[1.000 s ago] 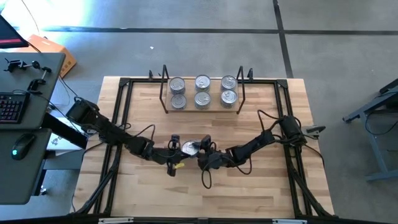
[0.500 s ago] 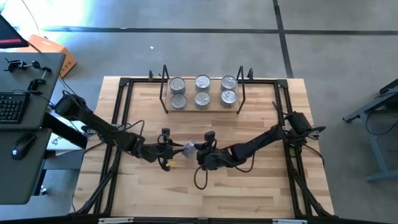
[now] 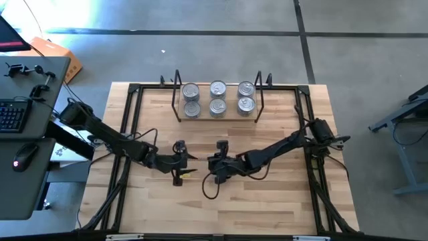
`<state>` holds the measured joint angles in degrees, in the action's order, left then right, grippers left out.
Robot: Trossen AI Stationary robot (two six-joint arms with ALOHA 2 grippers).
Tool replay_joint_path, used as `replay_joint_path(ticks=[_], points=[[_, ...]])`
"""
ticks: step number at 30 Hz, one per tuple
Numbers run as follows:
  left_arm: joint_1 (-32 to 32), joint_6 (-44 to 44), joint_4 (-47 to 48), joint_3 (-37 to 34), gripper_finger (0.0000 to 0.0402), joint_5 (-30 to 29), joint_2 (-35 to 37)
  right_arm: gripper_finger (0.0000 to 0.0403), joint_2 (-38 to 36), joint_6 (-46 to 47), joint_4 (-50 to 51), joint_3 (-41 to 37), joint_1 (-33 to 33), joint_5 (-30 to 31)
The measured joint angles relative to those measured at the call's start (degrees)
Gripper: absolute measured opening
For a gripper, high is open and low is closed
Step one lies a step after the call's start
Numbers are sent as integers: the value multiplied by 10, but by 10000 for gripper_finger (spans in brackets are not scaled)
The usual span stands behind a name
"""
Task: Stack canned seafood by type on shelf
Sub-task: Stack the blue tuna can on top of the other blue tuna can on the shelf
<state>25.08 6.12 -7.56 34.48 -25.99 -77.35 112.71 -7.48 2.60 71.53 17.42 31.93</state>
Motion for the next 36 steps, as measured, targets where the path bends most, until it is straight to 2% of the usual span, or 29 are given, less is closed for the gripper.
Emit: replay_joint_path(ticks=[3,8,11,13,18,21,24,27,30,33,36], points=[[0,-2,-2,0,202,14,-22,5,-27,59,60,0,9,25],[0,-28,-56,0,194,22,-91,1,-62,206,233,-15,27,37],[-5,-56,-121,0,186,49,-138,0,-82,286,255,-70,41,38],[-13,-68,-172,0,178,73,-169,0,-90,332,243,-114,51,5],[-49,-91,-241,9,149,139,-233,0,-87,372,101,-191,64,-109],[-73,-94,-244,25,133,154,-260,0,-82,372,-4,-212,59,-131],[-96,-97,-241,37,122,142,-270,0,-79,351,-47,-214,51,-142],[-110,-113,-203,35,115,81,-245,0,-60,310,-107,-202,39,-160],[-113,-121,-141,39,111,12,-186,0,-43,272,-190,-178,28,-158],[-107,-122,-54,40,110,16,-132,0,-17,236,-233,-170,26,-151],[-99,-114,-12,38,110,24,-97,0,-9,216,-289,-169,24,-149]])
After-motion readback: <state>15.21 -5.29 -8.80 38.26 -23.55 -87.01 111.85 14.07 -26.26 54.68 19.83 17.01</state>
